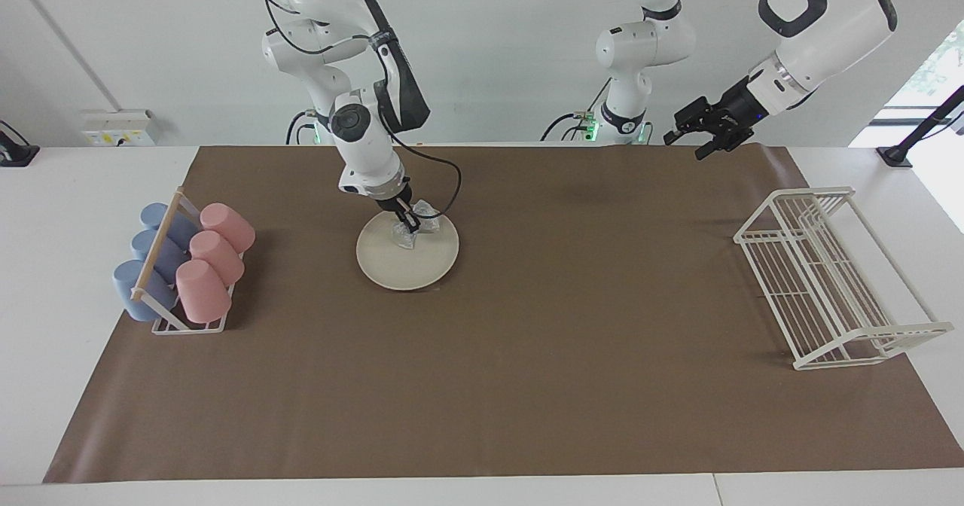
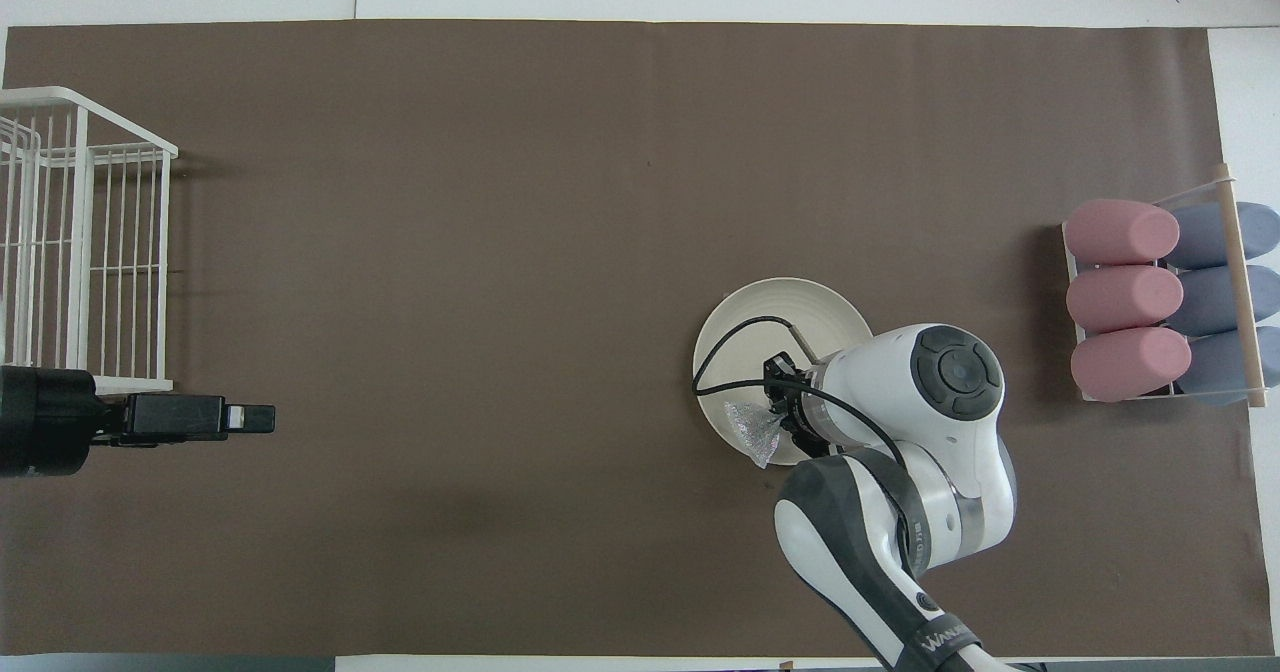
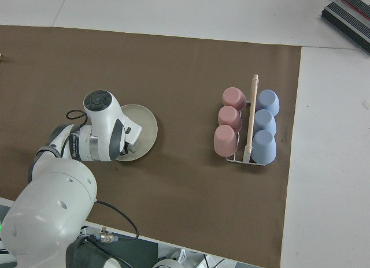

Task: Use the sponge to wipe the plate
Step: 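Rub the scrubber around the plate surface with the right gripper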

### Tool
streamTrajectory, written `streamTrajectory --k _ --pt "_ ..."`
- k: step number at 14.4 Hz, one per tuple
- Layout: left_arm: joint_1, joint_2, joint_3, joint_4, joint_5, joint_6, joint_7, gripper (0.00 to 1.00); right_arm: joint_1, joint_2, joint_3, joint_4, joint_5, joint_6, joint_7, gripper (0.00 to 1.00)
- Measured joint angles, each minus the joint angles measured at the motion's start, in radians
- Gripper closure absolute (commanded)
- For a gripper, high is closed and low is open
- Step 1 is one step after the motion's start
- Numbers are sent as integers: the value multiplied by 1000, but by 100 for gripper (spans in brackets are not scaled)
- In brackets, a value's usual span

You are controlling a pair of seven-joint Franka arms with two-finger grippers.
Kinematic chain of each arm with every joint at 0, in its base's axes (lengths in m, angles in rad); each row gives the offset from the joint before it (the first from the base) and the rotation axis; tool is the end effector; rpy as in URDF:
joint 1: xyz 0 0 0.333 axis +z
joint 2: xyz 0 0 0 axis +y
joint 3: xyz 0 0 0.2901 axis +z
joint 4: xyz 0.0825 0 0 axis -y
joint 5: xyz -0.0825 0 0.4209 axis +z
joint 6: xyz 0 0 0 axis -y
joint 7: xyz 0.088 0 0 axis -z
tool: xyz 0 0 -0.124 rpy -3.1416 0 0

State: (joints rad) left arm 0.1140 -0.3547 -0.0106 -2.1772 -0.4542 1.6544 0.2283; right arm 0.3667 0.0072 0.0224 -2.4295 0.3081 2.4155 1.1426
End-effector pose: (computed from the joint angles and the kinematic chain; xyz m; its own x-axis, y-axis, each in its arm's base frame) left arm 0.4765 -0.0021 0.4830 0.9951 -0.0644 -0.0754 -0.0236 -0.8925 0.4504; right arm 0.4664 0.1966 0.2300 0.5439 -0.8156 -0.1972 -0.8358 -0.5474 -0.0416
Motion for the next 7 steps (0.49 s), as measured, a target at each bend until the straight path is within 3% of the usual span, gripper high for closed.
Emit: streamTrajectory --k 3,7 --pt "0 1 1 10 98 2 -14 0 -104 0 -4 -3 2 0 -168 100" --pt "0 2 0 10 123 5 -47 0 -100 0 2 -3 29 0 -196 100"
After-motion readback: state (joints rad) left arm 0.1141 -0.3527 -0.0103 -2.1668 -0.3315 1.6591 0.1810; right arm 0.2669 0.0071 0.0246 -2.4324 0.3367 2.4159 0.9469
